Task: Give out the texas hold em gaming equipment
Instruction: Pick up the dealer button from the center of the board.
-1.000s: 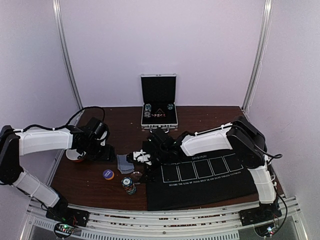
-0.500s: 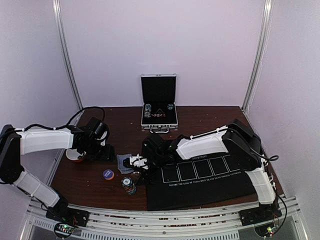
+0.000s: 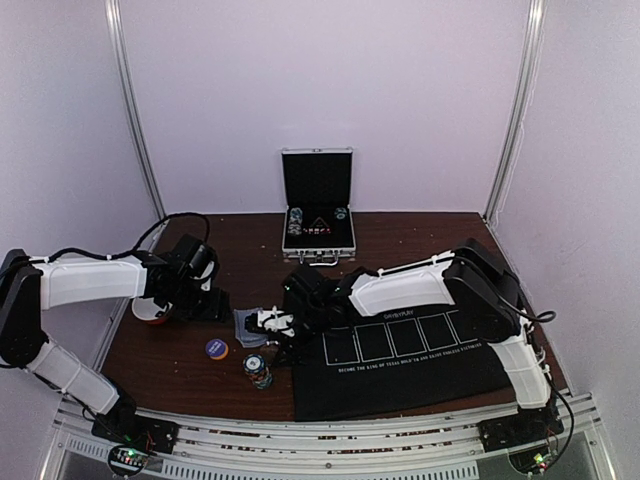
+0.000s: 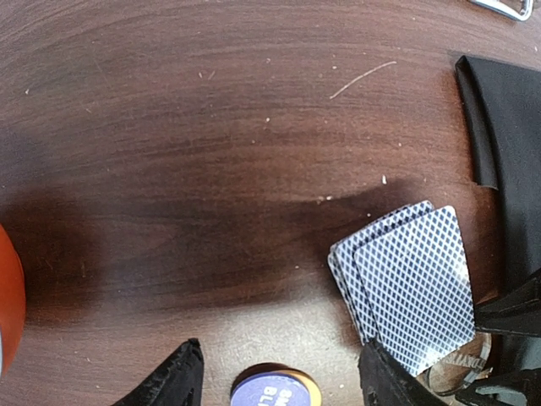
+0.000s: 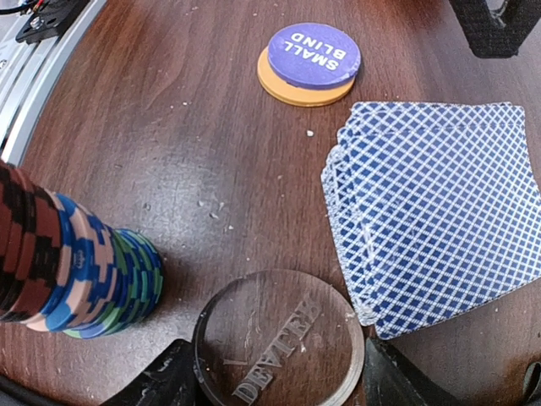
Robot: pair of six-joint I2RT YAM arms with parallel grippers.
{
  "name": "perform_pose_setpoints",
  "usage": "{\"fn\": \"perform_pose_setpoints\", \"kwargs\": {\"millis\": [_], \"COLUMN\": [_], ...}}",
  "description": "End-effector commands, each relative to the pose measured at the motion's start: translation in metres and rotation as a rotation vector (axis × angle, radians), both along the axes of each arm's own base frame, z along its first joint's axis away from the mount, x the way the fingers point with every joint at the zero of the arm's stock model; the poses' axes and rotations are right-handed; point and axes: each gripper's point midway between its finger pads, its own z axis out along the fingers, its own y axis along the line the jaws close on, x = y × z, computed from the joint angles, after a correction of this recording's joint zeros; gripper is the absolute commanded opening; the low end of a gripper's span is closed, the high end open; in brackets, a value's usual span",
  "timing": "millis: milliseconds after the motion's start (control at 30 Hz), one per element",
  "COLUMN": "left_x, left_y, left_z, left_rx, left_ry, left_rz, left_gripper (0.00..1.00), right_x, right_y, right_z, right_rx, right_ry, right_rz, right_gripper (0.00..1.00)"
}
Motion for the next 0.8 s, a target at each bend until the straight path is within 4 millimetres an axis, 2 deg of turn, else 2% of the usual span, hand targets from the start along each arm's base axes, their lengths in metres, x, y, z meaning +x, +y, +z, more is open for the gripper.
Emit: {"fn": "perform_pose_setpoints", "kwargs": {"millis": [0, 133, 300, 467, 767], "left_x": [0.008, 0.010, 0.012, 0.013, 0.016], "left_y": [-0.001, -0.002, -0.002, -0.003, -0.001], "left_z": [0.001, 0.003, 0.004, 0.004, 0.009], "left_rx": [-0.001, -0.002, 0.001, 0.003, 0.002], "left_ry": [-0.021, -0.024, -0.029, -0.029, -0.045], "left_rz": [-0.005, -0.009, -0.011, -0.015, -0.008], "left_gripper": [0.66, 0.66, 0.66, 0.66, 0.66], "right_x": [-0.001, -0.002, -0.007, -0.007, -0.006], "right_y": [-0.019, -0.020, -0.016, -0.010, -0.013], "right_z": [-0.037, -0.033, -0.009, 0.021, 0.046], "right_rx": [-0.149, -0.159, -0.112, -0.055, -0.032], "right_ry": [0.055, 0.060, 0.049, 0.028, 0.000], "right_rz": [-0.064, -0.064, -0.032, -0.018, -0.021], "right_gripper": [0.65, 0.57, 0.49, 0.46, 0.46]}}
